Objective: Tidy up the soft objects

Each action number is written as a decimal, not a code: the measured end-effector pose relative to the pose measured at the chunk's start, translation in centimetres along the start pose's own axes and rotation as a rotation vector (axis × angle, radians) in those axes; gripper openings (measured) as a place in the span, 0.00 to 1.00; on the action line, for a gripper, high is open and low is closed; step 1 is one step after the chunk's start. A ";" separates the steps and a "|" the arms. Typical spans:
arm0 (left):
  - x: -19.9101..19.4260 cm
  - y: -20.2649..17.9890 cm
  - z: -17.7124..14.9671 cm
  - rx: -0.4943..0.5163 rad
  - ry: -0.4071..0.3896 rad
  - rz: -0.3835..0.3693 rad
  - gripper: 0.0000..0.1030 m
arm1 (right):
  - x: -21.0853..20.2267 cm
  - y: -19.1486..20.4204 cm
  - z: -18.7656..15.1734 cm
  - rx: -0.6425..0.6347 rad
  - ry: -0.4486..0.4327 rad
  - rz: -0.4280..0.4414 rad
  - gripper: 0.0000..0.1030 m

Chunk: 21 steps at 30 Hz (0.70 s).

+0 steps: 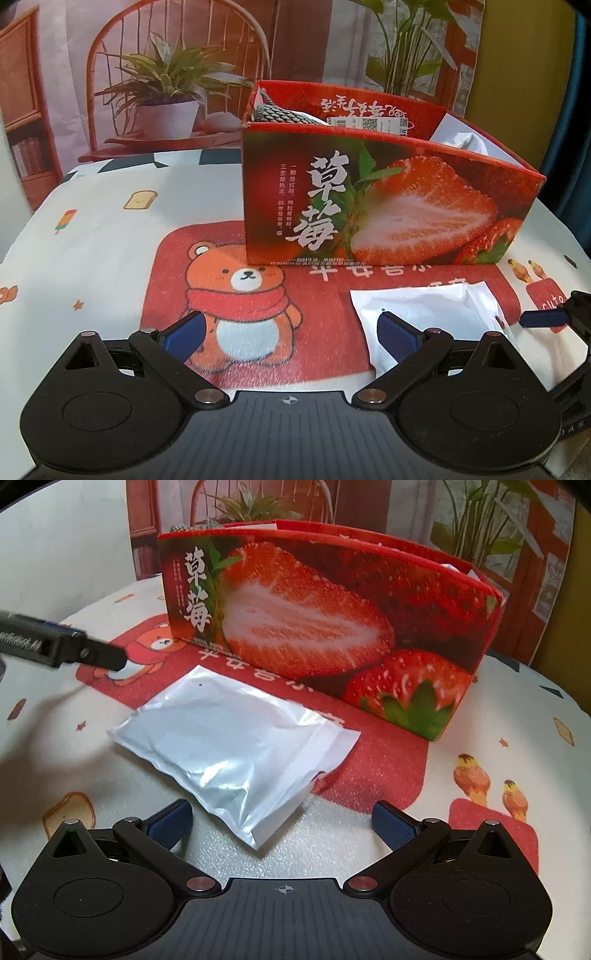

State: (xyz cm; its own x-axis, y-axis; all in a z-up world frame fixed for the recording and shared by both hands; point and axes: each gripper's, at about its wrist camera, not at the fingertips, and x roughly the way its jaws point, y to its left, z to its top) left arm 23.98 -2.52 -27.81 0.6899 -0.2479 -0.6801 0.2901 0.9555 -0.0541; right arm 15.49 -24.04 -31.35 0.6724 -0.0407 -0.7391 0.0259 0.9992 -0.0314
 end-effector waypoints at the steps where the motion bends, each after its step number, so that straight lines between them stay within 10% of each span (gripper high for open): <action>1: 0.2 -0.1 0.1 0.002 0.001 -0.002 0.97 | 0.0 0.0 0.0 0.002 0.000 -0.001 0.99; 21: 0.3 1.2 0.6 0.011 -0.023 -0.028 0.97 | 1.6 0.5 4.7 -0.025 -0.104 -0.031 0.92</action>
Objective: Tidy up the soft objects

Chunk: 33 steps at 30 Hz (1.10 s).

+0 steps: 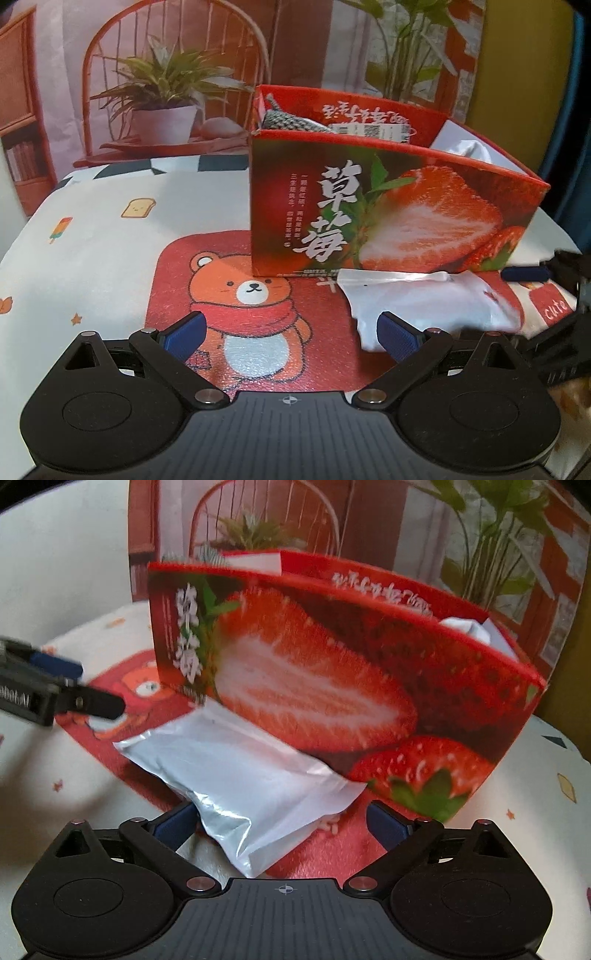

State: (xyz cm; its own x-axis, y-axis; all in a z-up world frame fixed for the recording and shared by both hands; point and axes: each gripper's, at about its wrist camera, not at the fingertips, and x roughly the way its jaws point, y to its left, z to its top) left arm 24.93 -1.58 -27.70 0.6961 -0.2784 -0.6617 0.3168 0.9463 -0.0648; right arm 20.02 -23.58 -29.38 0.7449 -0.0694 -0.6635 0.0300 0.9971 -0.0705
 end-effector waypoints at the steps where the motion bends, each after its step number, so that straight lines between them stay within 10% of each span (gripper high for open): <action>1: -0.1 -0.1 -0.1 0.009 -0.006 -0.007 0.97 | -0.4 -0.4 0.2 0.015 -0.013 0.001 0.92; 12: 0.4 -2.4 1.0 0.130 -0.074 -0.094 0.95 | -2.1 -2.9 2.3 0.102 -0.102 0.038 0.80; 22: 3.4 -4.1 2.1 0.273 -0.067 -0.254 0.48 | -2.0 -3.2 2.4 0.114 -0.101 0.065 0.76; 33: 4.7 -3.2 2.9 0.199 -0.075 -0.263 0.43 | -0.5 -2.6 2.5 -0.025 -0.106 0.073 0.64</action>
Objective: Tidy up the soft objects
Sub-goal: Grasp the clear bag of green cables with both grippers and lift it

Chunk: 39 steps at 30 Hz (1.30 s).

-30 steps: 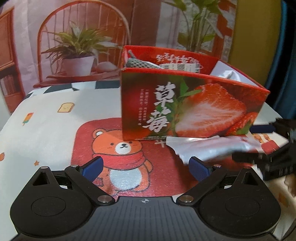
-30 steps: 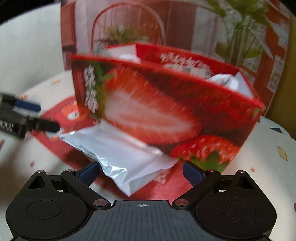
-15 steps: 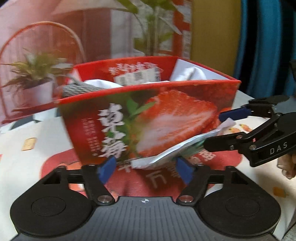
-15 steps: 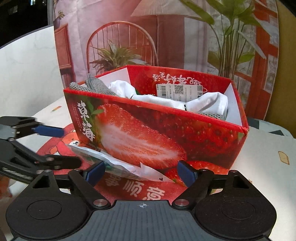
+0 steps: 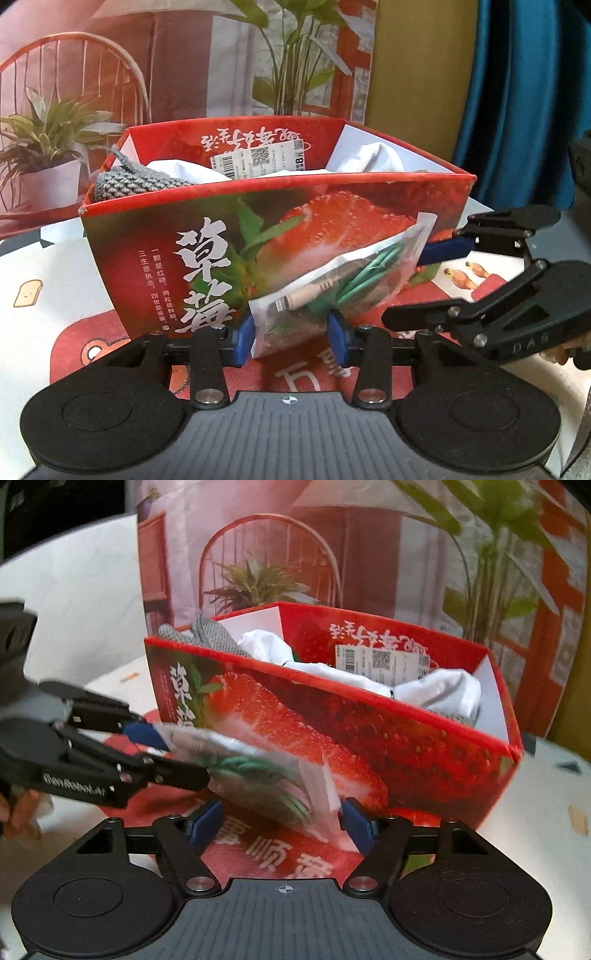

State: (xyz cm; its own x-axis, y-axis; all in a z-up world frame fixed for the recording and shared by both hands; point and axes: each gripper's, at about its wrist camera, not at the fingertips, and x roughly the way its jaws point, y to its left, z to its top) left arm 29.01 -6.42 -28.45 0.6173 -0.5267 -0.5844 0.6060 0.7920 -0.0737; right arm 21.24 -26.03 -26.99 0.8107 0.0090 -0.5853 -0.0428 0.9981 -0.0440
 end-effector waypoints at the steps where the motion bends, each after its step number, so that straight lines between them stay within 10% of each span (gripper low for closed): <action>1: 0.2 0.0 0.2 -0.009 0.002 0.001 0.43 | 0.2 0.0 0.0 -0.006 0.001 0.008 0.62; 10: -1.0 -0.1 0.8 -0.033 -0.019 -0.002 0.33 | 0.3 -0.4 0.3 0.056 -0.011 -0.063 0.14; 39: -8.8 -0.9 9.1 -0.015 -0.288 0.050 0.33 | -7.9 -0.7 8.4 0.040 -0.252 -0.083 0.05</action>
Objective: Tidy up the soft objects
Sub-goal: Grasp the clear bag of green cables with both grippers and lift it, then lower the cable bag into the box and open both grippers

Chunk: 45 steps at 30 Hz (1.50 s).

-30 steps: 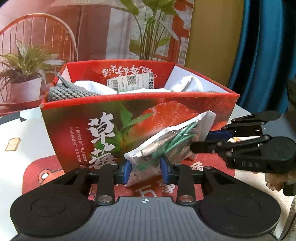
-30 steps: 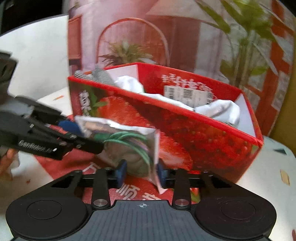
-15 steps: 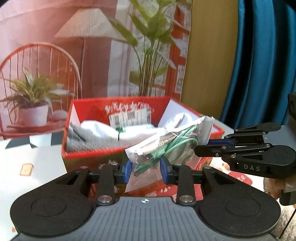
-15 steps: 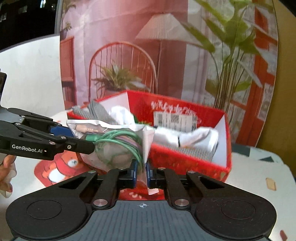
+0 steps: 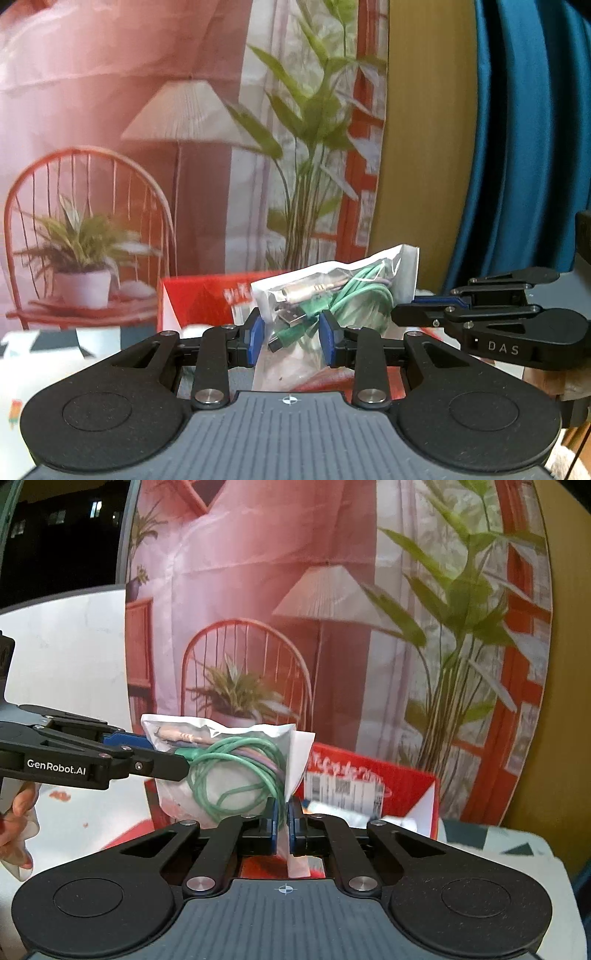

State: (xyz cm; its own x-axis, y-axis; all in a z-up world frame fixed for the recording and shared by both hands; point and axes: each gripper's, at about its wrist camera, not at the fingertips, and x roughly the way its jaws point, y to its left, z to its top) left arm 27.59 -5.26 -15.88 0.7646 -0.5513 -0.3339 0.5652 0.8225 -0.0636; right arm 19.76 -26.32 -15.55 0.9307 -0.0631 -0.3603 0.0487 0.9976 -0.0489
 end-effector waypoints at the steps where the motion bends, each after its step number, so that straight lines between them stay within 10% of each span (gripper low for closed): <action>1: 0.2 0.0 0.4 0.002 -0.008 0.005 0.33 | 0.2 -0.1 0.5 -0.001 -0.007 0.000 0.05; 23: 13.3 2.4 0.0 -0.101 0.314 0.058 0.33 | 12.3 -5.3 -1.5 0.169 0.277 -0.033 0.05; 37: 14.8 2.5 -0.9 -0.085 0.357 0.066 0.34 | 14.3 -5.6 -3.3 0.180 0.348 -0.046 0.05; 45: 12.5 2.5 0.1 -0.109 0.302 0.106 0.69 | 12.8 -5.2 -2.3 0.130 0.319 -0.137 0.21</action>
State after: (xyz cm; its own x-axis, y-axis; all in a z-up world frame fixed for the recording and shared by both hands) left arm 38.59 -10.08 -20.08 0.6819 -0.4092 -0.6063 0.4388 0.8920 -0.1086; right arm 30.60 -32.37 -22.03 0.7533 -0.1818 -0.6321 0.2302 0.9731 -0.0055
